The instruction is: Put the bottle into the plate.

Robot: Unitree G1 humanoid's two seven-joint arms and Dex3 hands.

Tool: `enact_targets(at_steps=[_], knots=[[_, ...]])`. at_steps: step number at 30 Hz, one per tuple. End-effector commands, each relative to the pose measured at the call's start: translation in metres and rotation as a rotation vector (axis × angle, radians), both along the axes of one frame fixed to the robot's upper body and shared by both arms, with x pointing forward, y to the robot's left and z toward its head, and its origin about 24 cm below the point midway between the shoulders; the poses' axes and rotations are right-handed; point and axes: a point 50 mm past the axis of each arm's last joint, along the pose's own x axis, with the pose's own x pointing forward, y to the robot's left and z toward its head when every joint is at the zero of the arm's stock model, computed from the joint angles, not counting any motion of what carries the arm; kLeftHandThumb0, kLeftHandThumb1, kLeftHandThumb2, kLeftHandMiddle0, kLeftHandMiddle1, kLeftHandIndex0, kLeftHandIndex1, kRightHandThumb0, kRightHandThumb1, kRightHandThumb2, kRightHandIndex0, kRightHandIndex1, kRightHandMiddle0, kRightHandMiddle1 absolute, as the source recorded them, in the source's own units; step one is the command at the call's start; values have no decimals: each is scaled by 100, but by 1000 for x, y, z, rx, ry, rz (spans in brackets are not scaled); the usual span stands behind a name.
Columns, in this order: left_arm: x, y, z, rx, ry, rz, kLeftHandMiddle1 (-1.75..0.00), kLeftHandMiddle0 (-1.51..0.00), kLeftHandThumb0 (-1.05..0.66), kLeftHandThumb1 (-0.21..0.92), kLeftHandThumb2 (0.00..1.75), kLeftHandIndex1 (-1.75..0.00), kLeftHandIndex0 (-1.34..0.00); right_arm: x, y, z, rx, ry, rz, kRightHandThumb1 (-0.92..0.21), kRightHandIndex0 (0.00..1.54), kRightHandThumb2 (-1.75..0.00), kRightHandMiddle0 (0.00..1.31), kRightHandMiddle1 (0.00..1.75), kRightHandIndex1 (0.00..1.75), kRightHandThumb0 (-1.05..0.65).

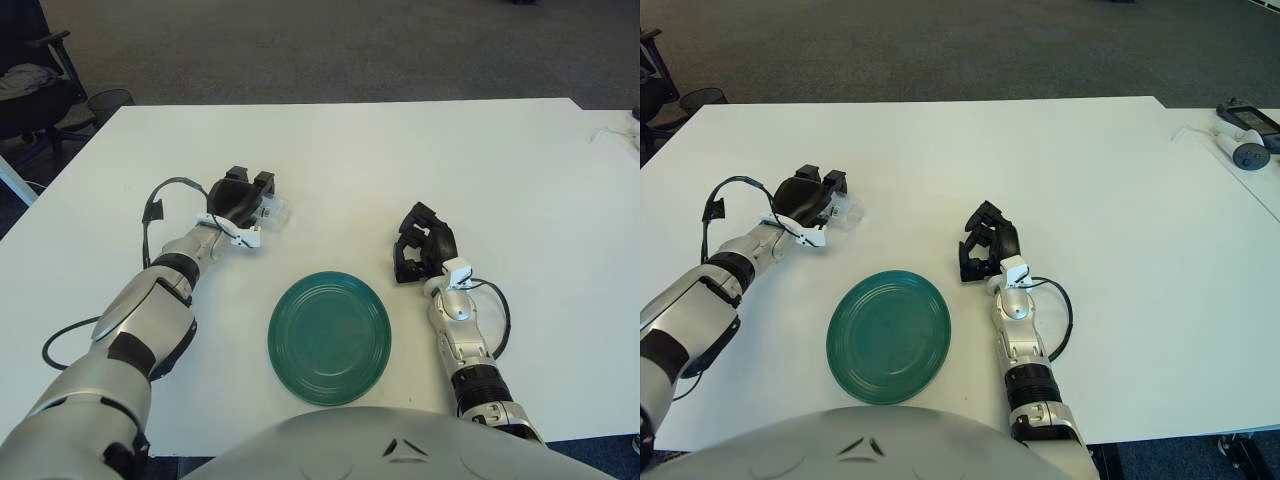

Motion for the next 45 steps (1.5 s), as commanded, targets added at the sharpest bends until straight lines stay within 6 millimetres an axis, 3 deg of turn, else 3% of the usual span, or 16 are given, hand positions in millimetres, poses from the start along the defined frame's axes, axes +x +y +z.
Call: enact_targets(at_steps=[1,8,12,22,33,45], knots=[[-14,11,-16,-19,100,16,-167,-84,0,5,161,-175,-59,-19,-4,-29,14,158,-15,6,92,-171,67,175,165,0],[1,10,22,-180,-21,-64,-167,-83,0,6,160,-175,-58,-19,-4,-31,3,170,-20,6,92,-170,67,175,164,0],[5,1,59,-296,-149,-197,-167,-82,0,6,159,-175,-58,-19,-3,-31,7,172,-17,6,93,-170,67,175,162,0],[-21,-30,104,-461,-299,-444,-169,-81,0,7,159,-175,-57,-18,0,-30,25,174,-6,6,92,-172,67,175,166,0],[-54,-56,124,-397,-290,-657,-168,-82,0,6,159,-175,-58,-16,1,-30,31,167,-2,2,88,-169,63,175,169,0],[-86,-75,112,-342,-144,-800,-165,-84,0,6,159,-175,-58,-13,3,-29,49,164,3,1,88,-167,62,175,169,0]])
